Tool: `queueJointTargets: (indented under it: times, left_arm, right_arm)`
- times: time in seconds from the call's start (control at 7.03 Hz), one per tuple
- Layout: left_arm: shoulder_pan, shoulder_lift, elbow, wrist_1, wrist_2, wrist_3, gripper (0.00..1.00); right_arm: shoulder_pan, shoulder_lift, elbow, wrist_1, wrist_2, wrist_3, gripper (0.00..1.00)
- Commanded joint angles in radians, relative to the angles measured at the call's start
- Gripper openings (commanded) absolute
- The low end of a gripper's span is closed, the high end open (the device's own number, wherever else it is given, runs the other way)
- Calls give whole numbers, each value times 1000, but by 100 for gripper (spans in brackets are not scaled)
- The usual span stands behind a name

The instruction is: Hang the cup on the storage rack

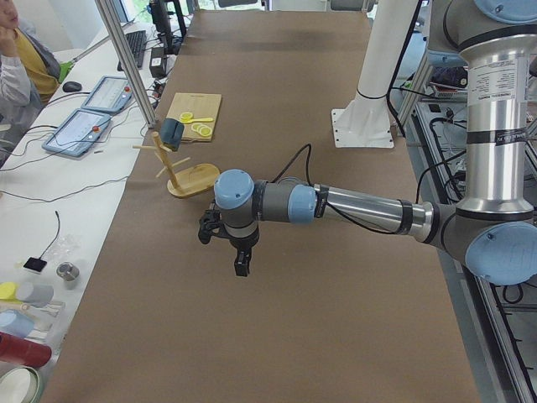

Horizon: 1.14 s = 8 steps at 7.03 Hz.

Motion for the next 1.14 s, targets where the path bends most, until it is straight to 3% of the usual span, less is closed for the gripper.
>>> queueJointTargets:
  times: [0.0, 1.0]
  left_arm:
    - [-2, -1, 1, -1, 1, -2, 98]
    - [-5, -8, -1, -12, 12, 6, 98]
  right_arm:
    - [0, -3, -6, 1, -2, 0, 100]
    - [0, -7, 5, 1, -5, 2, 100]
